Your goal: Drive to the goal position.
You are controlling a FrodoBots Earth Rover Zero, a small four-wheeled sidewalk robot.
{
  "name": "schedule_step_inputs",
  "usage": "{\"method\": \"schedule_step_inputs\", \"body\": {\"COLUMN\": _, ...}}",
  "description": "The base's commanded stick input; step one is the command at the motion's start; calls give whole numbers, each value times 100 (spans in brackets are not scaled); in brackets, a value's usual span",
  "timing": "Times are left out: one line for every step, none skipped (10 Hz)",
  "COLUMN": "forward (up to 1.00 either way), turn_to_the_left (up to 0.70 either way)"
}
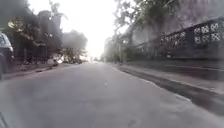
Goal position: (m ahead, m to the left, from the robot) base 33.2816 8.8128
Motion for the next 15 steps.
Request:
{"method": "schedule_step_inputs", "body": {"forward": 100, "turn_to_the_left": 0}}
{"method": "schedule_step_inputs", "body": {"forward": 100, "turn_to_the_left": 0}}
{"method": "schedule_step_inputs", "body": {"forward": 100, "turn_to_the_left": 0}}
{"method": "schedule_step_inputs", "body": {"forward": 100, "turn_to_the_left": 0}}
{"method": "schedule_step_inputs", "body": {"forward": 100, "turn_to_the_left": 0}}
{"method": "schedule_step_inputs", "body": {"forward": 100, "turn_to_the_left": 0}}
{"method": "schedule_step_inputs", "body": {"forward": 99, "turn_to_the_left": 0}}
{"method": "schedule_step_inputs", "body": {"forward": 98, "turn_to_the_left": 0}}
{"method": "schedule_step_inputs", "body": {"forward": 0, "turn_to_the_left": 0}}
{"method": "schedule_step_inputs", "body": {"forward": 0, "turn_to_the_left": 0}}
{"method": "schedule_step_inputs", "body": {"forward": 0, "turn_to_the_left": 0}}
{"method": "schedule_step_inputs", "body": {"forward": 0, "turn_to_the_left": 0}}
{"method": "schedule_step_inputs", "body": {"forward": 0, "turn_to_the_left": 0}}
{"method": "schedule_step_inputs", "body": {"forward": 0, "turn_to_the_left": 0}}
{"method": "schedule_step_inputs", "body": {"forward": 0, "turn_to_the_left": 0}}
